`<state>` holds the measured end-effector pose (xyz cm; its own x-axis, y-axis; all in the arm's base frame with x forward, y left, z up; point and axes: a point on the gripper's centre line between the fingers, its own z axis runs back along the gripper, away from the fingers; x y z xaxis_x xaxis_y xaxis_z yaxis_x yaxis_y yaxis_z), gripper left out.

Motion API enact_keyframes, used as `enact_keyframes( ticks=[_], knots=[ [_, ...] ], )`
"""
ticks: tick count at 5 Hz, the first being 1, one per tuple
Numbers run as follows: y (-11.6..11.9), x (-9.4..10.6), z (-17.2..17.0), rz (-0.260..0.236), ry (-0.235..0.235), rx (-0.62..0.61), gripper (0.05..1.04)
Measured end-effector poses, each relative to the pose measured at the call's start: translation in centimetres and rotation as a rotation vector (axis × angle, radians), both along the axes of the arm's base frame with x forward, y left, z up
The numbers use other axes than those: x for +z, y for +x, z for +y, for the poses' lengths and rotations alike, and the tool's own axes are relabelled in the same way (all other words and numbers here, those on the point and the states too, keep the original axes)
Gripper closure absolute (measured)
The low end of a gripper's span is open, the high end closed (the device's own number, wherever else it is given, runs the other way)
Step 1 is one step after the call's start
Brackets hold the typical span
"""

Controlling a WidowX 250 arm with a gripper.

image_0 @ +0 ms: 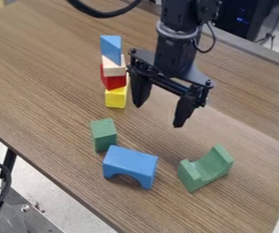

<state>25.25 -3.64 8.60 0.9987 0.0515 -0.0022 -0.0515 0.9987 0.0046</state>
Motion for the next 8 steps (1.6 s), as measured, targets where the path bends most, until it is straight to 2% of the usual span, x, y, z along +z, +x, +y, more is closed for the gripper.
enact_keyframes(
  ticks=[1,2,3,4,5,6,7,8],
  knots=[
    [-0.3,-0.5,0.0,0.023,0.002,0.002,0.083],
    [-1.4,-0.5,0.6,-0.011,0.024,0.047,0.083],
    [-2.6,-0.2,1.2,-0.038,-0.006,0.127,0.083],
    [-3.1,-0.6,1.9,-0.019,-0.02,0.193,0.083],
    [-3.8,-1.3,2.6,0.022,-0.037,0.292,0.083],
    [-4.4,-2.5,3.3,0.068,-0.024,0.379,0.083],
    [-5.0,-3.5,4.2,0.103,0.024,0.46,0.083],
    [-5.0,-4.0,4.9,0.078,0.036,0.512,0.086]
  ],
)
